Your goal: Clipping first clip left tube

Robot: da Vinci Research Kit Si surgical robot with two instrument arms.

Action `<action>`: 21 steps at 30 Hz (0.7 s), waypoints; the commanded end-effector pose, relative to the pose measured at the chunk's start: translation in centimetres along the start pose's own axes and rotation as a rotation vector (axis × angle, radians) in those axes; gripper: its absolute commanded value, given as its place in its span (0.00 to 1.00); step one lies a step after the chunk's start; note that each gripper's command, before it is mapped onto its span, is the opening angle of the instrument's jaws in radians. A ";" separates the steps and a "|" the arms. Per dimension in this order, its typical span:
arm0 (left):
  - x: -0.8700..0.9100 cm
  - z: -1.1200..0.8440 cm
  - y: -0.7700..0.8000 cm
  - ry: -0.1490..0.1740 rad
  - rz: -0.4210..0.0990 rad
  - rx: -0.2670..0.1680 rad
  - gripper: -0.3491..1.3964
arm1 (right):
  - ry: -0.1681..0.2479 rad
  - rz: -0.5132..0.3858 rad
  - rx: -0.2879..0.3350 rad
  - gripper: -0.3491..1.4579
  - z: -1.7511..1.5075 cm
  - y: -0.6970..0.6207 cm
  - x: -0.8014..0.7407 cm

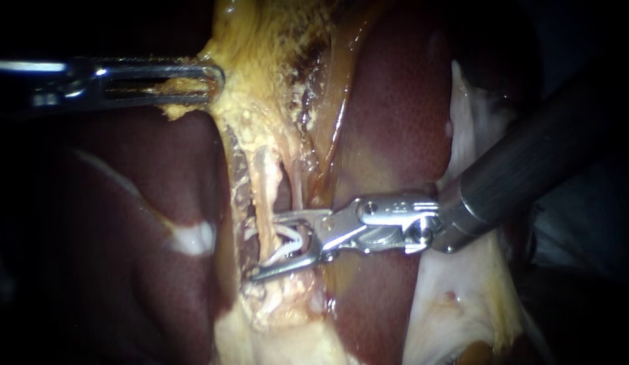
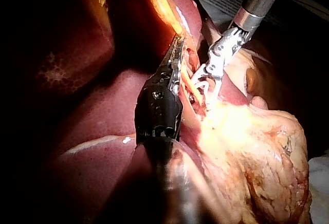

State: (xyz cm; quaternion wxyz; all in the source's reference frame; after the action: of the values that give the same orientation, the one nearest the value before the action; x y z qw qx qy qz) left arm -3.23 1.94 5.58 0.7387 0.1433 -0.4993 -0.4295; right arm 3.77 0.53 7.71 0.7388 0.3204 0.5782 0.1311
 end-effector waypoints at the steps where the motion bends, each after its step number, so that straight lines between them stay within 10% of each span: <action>1: 0.00 0.00 0.00 0.000 0.000 0.000 0.00 | -0.002 -0.001 -0.002 0.37 -0.02 0.00 0.00; 10: 0.00 0.00 0.00 0.000 0.000 0.000 0.00 | -0.002 -0.025 -0.012 0.01 -0.05 0.02 -0.02; 21: 0.00 0.00 0.00 0.000 0.000 0.000 0.00 | -0.002 -0.031 -0.015 0.00 -0.07 0.02 -0.03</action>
State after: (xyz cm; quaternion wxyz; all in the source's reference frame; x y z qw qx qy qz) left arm -3.23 1.94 5.58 0.7388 0.1431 -0.4992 -0.4295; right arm 3.70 0.56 7.73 0.7439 0.3059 0.5812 0.1237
